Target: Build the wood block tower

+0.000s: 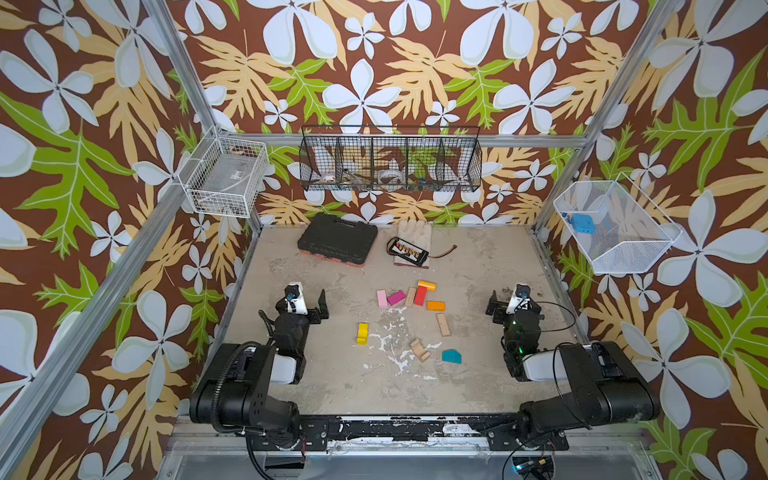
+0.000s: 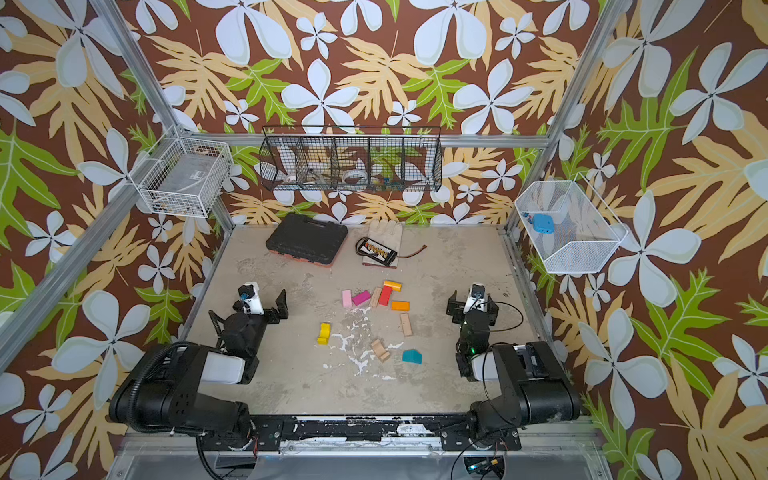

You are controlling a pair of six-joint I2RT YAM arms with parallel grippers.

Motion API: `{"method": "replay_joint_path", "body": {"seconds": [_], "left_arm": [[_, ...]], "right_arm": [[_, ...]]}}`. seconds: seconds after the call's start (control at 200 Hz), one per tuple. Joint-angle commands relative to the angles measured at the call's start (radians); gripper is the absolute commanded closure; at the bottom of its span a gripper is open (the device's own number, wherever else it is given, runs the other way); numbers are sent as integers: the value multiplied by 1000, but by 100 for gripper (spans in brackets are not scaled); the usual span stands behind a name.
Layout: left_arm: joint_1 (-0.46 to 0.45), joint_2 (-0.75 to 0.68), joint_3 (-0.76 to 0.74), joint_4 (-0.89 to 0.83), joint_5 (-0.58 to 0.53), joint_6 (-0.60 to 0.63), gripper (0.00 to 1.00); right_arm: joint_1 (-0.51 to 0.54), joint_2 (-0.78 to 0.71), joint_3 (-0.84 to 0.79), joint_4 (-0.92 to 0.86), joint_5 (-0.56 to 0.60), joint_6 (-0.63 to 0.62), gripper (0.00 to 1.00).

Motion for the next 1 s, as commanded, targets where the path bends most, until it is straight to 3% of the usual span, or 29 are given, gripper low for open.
{"method": "replay_joint_path", "body": {"seconds": [0.0, 0.841, 0.906, 0.951, 0.991], "left_arm": [[-1, 0, 1, 20, -4, 15, 0], [-1, -7, -2, 28, -7, 10, 0], [-1, -52, 0, -12, -6, 10, 0], [-1, -110, 2, -65, -2, 9, 0], [-1, -174, 3, -128, -13, -5, 0]], "right_arm": [[-1, 0, 0, 31, 12, 3, 0], [6, -16, -8, 49, 21, -9, 0], [37, -97, 0, -29, 58, -30, 0], [61, -179, 28, -175, 143, -1, 0], [54, -243, 59, -321, 151, 67, 0]]}}
